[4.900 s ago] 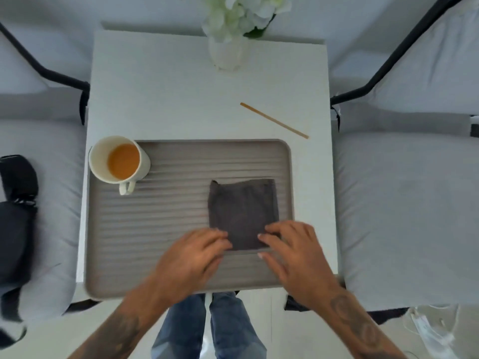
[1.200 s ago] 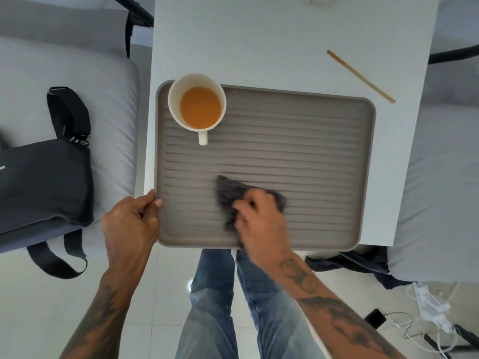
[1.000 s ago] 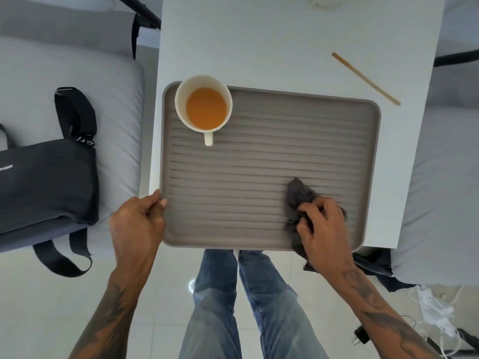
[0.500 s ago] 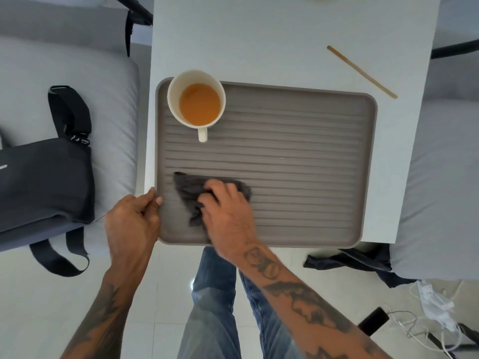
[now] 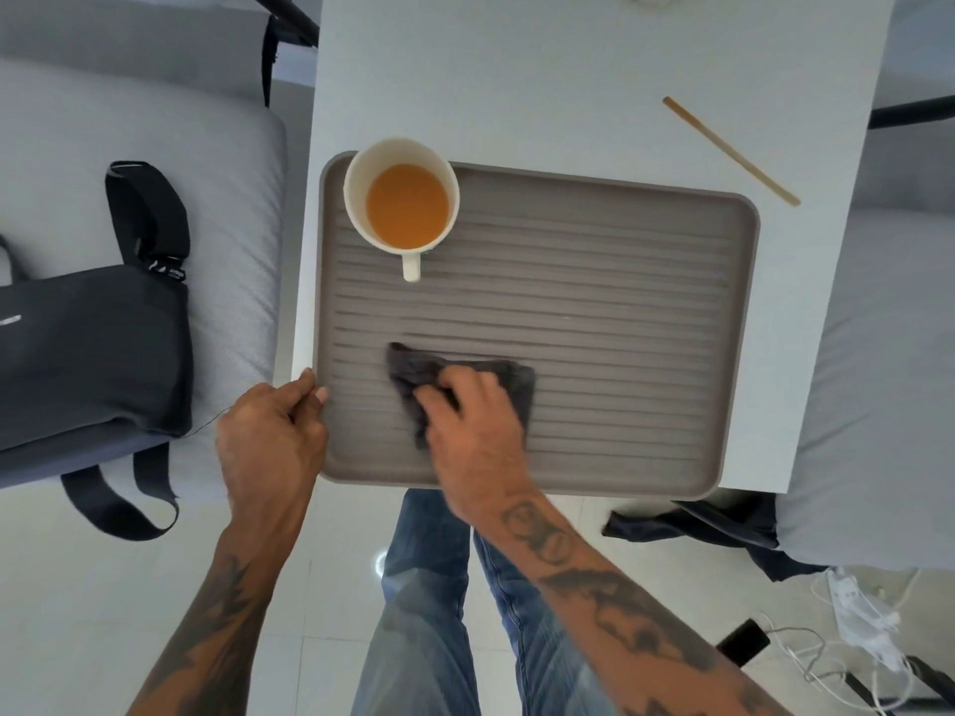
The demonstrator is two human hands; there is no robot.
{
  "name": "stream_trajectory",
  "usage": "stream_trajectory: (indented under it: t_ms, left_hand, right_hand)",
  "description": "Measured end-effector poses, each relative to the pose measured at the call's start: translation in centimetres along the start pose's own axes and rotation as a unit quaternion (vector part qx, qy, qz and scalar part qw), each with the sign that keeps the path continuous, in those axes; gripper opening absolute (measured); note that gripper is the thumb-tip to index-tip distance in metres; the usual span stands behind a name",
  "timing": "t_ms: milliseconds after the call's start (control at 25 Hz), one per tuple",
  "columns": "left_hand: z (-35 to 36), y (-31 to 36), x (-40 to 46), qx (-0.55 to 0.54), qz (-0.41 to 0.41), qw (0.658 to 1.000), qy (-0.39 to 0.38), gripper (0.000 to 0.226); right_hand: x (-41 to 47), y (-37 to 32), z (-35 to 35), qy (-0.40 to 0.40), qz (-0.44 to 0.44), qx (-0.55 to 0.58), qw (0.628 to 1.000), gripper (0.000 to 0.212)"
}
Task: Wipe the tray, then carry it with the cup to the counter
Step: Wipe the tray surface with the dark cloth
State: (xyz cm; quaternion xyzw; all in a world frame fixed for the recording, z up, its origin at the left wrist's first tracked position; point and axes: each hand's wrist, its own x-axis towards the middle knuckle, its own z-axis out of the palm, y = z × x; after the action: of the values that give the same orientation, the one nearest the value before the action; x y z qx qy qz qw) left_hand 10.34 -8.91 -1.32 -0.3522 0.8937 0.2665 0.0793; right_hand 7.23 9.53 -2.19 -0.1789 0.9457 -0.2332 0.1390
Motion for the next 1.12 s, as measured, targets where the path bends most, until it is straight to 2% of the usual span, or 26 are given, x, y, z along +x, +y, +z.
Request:
stream_trajectory:
  t_ms: [80,160,320,400,520,640,720,800,920,1120]
  left_hand:
    - [0.0,0.0,0.1,0.0,-0.002,1.0,-0.003,0.027]
    - [-0.2,-0.2,0.3,-0.013,-0.01,1.0,-0.011,0.026]
    - [-0.1,-0.4,0.4,-0.033,-0.017,0.999,-0.004,0.026]
    - [0.2,-0.4,0.3,-0.014,-0.015,1.0,0.008,0.026]
    - [0.3,-0.5,0.2,-0.002,-0.01,1.0,0.014,0.027]
    - [0.1,-0.4,0.2,-0.014,-0.021,1.0,0.008,0.026]
    - [0.0,-0.3,0.2,0.002,-0.008,1.0,0.001,0.024]
    - [0.1,-0.4,0.4,0.028,0.013,1.0,0.001,0.024]
    - [0.2,-0.6,0.4,0.006,0.013,1.0,0.014,0.025]
    - [0.4,-0.4,0.0,0.0,0.027,0.999,0.017,0.025]
  right_hand:
    - [0.8,-1.5,0.9,-0.016,-0.01,0.014,1.0,0.036]
    - [0.4,0.8,-0.1,-0.031,-0.017,0.003,0.999,0.038]
    - [-4.6,11.3,-5.4,0.009,0.11,-0.046,0.993,0.033]
    - [-6.6,13.5,-6.7,0.028,0.144,-0.063,0.987,0.031]
    - [-5.4,9.0,-3.4,0.06,0.099,-0.029,0.993,0.038]
    - [-0.9,-0.3,1.6,0.013,-0.046,0.003,0.999,0.043]
    - [2.0,-5.0,3.5,-0.004,-0.056,0.017,0.998,0.034]
    - [3.9,-6.0,3.5,-0.016,-0.032,0.03,0.999,0.031]
    - [3.8,-2.0,1.2,-0.018,-0.012,0.013,1.0,0.034]
    - [1.0,11.6,-6.3,0.08,0.14,-0.066,0.985,0.028]
